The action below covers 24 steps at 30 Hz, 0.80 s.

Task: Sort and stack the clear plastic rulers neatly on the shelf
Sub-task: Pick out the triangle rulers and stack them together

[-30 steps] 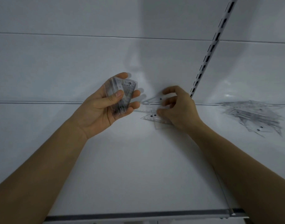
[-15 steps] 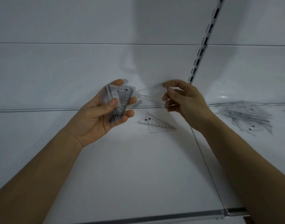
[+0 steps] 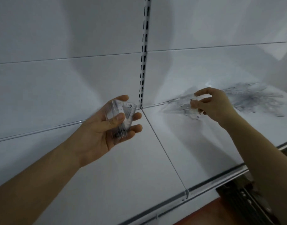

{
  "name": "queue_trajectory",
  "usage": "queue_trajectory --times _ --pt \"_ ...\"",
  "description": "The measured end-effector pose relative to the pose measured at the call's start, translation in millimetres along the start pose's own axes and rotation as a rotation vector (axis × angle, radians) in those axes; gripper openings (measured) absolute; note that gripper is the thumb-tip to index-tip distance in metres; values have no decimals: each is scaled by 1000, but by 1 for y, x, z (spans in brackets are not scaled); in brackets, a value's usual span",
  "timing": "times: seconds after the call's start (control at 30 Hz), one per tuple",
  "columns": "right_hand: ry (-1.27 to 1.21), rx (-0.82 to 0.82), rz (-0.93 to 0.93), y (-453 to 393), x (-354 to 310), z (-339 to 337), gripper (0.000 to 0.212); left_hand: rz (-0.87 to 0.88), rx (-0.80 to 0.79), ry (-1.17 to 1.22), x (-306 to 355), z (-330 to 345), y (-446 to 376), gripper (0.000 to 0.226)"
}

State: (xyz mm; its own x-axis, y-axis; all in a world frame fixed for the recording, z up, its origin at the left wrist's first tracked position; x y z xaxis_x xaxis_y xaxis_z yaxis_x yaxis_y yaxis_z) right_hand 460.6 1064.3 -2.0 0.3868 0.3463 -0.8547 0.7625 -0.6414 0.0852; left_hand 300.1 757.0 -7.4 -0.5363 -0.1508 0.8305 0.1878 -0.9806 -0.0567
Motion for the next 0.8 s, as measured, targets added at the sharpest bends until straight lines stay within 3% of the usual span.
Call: queue_trajectory --times 0.1,0.17,0.23,0.3,0.37,0.43,0.53,0.67,0.8 --pt "98 95 104 -10 15 -21 37 -11 -4 34 -7 -4 2 61" --pt "258 163 147 -12 13 -19 43 -27 51 43 -9 -10 10 54" --pt "398 285 86 -3 3 -10 40 -31 102 25 -8 -17 22 48" --pt "436 301 -68 13 -20 14 30 -23 127 4 -2 -24 34 49" --pt "472 105 -196 26 -48 56 20 -5 143 -3 5 -31 48 55" --pt "524 -236 -273 34 -73 107 19 18 162 7 9 -38 60 63" --pt "651 -559 -301 33 -95 167 48 58 209 51 9 -47 73 55" --pt "815 -613 -258 16 -115 208 76 120 191 43 17 -52 80 47" --pt "868 -643 -260 5 -127 223 55 163 161 28 26 -55 83 46"
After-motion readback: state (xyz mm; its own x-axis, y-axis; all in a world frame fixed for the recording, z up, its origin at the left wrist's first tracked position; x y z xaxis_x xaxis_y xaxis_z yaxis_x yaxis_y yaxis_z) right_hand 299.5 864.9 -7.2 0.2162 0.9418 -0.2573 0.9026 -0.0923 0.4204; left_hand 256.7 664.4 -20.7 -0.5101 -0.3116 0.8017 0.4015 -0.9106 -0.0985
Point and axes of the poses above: each hand's wrist, its own y-axis away from the middle knuckle, its own z-axis out of the palm, x = y × z, the point moved 4 cm from there along -y, towards the middle knuckle, and after that the axes turned 15 degrees about -x, right-handed, at the moved point
